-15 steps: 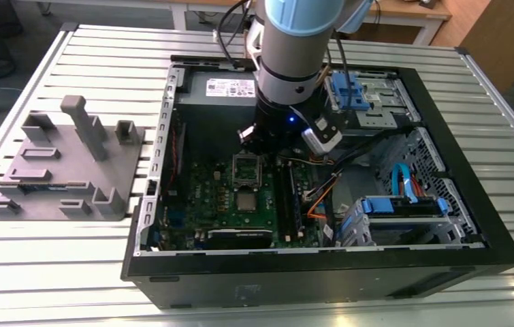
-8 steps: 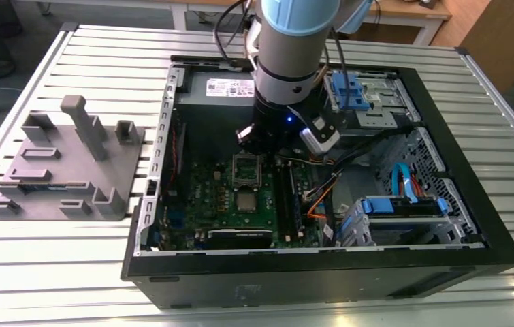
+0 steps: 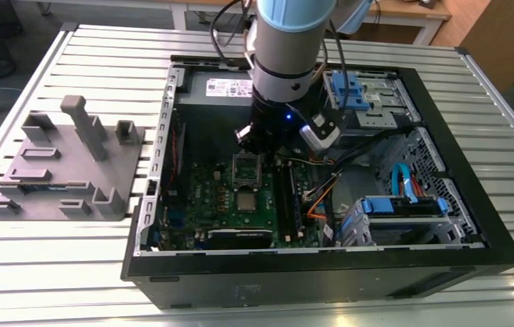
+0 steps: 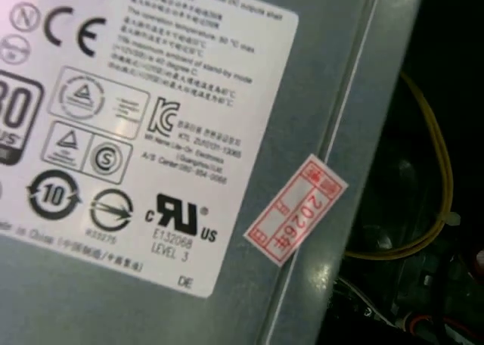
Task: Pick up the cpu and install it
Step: 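Close the cpu cover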
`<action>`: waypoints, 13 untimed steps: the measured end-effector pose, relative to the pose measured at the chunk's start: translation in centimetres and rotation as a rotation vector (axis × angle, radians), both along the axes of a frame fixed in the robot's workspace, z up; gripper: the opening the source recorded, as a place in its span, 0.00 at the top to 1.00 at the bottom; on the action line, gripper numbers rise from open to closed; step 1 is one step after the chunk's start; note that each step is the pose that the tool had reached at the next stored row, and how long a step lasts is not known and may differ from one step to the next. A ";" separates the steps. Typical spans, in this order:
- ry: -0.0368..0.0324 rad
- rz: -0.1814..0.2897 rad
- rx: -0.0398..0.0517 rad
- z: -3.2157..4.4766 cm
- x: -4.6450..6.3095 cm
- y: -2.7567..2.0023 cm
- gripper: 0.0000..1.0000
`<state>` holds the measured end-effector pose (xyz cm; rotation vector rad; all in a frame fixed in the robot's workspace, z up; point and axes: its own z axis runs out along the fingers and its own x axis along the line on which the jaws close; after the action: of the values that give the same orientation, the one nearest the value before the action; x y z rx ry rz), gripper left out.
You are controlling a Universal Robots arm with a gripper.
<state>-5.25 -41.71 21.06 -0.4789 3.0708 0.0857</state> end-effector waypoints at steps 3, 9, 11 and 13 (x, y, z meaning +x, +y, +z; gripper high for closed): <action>-0.0083 0.015 0.0000 0.27 -0.1 -0.07 0.89; -0.0120 0.023 0.0001 0.31 -0.2 -0.09 0.89; -0.0120 0.032 0.0002 0.31 -0.2 -0.09 0.89; -0.0120 0.056 0.0002 0.31 -0.2 -0.09 0.89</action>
<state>-5.40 -41.80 21.37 -0.5635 3.0460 0.0843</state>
